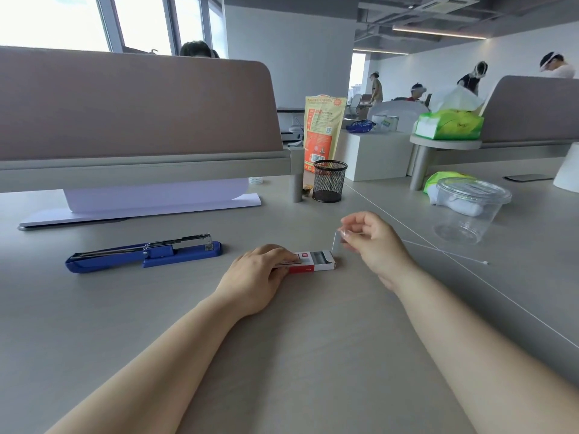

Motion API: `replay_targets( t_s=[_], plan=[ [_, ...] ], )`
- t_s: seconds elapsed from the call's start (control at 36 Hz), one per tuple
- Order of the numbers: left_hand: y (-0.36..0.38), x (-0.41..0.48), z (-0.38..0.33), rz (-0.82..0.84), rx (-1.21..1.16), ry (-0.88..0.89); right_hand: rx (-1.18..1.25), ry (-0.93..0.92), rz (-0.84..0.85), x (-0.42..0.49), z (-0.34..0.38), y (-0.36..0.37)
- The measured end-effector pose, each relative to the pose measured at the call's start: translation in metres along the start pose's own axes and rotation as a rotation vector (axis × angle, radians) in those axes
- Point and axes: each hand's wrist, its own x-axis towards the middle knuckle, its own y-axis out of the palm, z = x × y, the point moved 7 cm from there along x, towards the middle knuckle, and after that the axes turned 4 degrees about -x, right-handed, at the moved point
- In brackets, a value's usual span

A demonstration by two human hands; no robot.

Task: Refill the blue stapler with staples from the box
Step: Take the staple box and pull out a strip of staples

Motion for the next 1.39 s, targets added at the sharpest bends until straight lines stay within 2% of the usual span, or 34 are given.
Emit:
replay_targets(
  t_s=[0.19,0.33,0.44,0.92,1.06,1.39],
  plan=[
    [-0.001,-0.001,-0.001,-0.013,-0.006,0.009,-0.064,0.081,0.065,-0.002,-0.012,0.005],
    [-0.002,0.000,-0.002,-0.023,-0.017,0.015,-0.285,0.002,0.053,-0.003,-0.008,0.006],
    [-0.002,0.000,-0.002,-0.028,-0.019,0.022,-0.339,0.008,0.035,-0.003,-0.011,0.000],
    [-0.005,0.000,0.000,-0.069,0.012,0.025,-0.596,0.021,0.170,-0.006,-0.026,0.011],
    [-0.007,0.000,0.002,-0.079,0.029,0.005,-0.689,0.004,0.146,-0.012,-0.014,0.013],
    [-0.005,0.000,0.004,-0.076,-0.019,-0.020,-0.573,0.042,0.141,-0.013,-0.013,0.012]
  ],
)
